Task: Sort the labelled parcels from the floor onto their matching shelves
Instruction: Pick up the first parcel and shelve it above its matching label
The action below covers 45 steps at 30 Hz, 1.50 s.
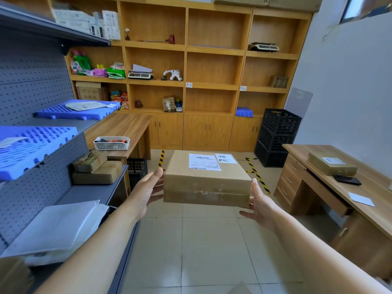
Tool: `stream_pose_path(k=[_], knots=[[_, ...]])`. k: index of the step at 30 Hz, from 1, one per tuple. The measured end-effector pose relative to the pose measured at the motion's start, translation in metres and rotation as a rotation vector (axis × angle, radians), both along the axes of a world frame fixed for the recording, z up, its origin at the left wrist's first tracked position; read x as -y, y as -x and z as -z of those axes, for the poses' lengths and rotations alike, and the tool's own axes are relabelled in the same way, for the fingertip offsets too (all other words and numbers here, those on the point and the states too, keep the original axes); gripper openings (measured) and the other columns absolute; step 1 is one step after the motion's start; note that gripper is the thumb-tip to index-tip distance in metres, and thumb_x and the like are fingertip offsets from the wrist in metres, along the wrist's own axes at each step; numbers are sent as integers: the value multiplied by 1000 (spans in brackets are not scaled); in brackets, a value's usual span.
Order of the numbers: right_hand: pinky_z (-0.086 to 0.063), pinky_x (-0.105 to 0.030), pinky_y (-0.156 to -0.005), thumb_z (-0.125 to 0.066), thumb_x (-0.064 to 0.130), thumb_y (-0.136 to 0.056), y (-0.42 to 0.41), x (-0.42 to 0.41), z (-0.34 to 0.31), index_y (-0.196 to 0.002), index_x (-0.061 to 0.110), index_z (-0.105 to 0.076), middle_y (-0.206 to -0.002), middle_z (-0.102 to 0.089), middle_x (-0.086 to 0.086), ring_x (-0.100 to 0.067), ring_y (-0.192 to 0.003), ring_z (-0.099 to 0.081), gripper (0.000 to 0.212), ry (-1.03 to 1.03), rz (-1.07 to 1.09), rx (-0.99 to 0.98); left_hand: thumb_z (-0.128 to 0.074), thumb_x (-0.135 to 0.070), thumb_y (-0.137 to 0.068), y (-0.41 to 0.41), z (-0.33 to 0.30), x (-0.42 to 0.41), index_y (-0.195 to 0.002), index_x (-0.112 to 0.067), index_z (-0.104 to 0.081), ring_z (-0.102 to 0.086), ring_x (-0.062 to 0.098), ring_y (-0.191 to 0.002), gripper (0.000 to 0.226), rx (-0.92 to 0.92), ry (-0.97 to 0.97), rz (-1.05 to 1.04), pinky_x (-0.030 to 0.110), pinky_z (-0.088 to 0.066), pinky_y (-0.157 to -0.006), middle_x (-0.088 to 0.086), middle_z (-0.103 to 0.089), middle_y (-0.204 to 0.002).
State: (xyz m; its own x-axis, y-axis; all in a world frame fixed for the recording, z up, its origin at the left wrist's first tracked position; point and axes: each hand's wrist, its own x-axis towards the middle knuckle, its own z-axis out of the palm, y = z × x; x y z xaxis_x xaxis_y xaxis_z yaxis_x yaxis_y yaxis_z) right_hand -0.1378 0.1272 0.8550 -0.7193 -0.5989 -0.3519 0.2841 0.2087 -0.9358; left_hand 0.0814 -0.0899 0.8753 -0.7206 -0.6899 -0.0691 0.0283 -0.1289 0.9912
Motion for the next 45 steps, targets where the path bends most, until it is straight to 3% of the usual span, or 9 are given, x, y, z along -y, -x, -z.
stream_pose_path(k=[5,8,16,20,27,31,37,41,45], knots=[[-45,-40,-90,-22,66,-90,2,2,0,-116,29,-56,-113,-64,-10,-24,-108,-58,57,-45,-42,2,-58,-20,-89,-2,-1,4,-94,-14,-56,-59,23,-93,8,22,-3,15,35,-48,-77,8,-67,-92],[-44,-39,-90,-20,68,-89,4,5,1,-133,30,-45,-116,-62,-7,-22,-106,-58,63,-39,-83,18,-67,-14,-78,-4,-1,6,-100,-15,-57,-59,23,-94,25,-9,9,42,33,-47,-76,10,-68,-98],[-43,-39,-95,-53,45,-90,4,2,-4,-126,34,-52,-119,-60,1,-19,-102,-57,38,67,-195,-36,-63,0,-65,1,-7,6,-111,-16,-51,-57,21,-100,50,-54,15,26,30,-47,-79,8,-64,-109],[-42,-36,-90,-75,36,-62,7,2,-11,-133,41,-46,-120,-61,4,-18,-102,-57,77,103,-276,-110,-54,14,-76,4,-6,6,-122,-12,-44,-55,23,-109,54,-17,74,-11,27,-44,-74,8,-61,-115],[-50,-28,-78,-85,26,-46,15,15,-38,-135,7,-42,-121,-60,-17,-23,-98,-61,101,171,-78,-178,-73,-9,-74,18,-14,15,-147,-17,-15,-29,27,-137,94,221,282,-240,44,-33,-107,9,-25,-153],[-50,-29,-78,-80,12,-70,12,22,-64,-132,10,-40,-110,-60,-11,-21,-93,-61,74,152,-12,-260,-77,-26,-71,25,-43,13,-148,-15,-8,-11,29,-143,104,413,703,-462,49,-21,-115,11,-10,-157],[-47,-42,-97,-79,8,-66,0,35,-100,-143,17,-30,-128,-49,-15,-30,-112,-55,91,-22,-194,-399,-71,-39,-75,40,-79,7,-147,-24,-24,0,21,-147,87,573,1153,41,50,-10,-116,-1,-14,-159],[-52,-35,-83,-74,4,-73,-16,43,-122,-147,26,-20,-133,-40,-8,-26,-107,-55,94,-86,-275,-500,-70,-45,-74,44,-83,7,-148,-31,-19,6,23,-147,91,667,1073,295,52,-7,-117,-1,-3,-161],[-57,-37,-79,-72,-1,-74,-31,51,-138,-150,33,-4,-133,-33,-2,-28,-103,-61,108,-149,-380,-590,-71,-38,-76,46,-89,2,-149,-29,-17,-19,27,-144,91,627,854,478,46,-25,-113,4,-10,-160]])
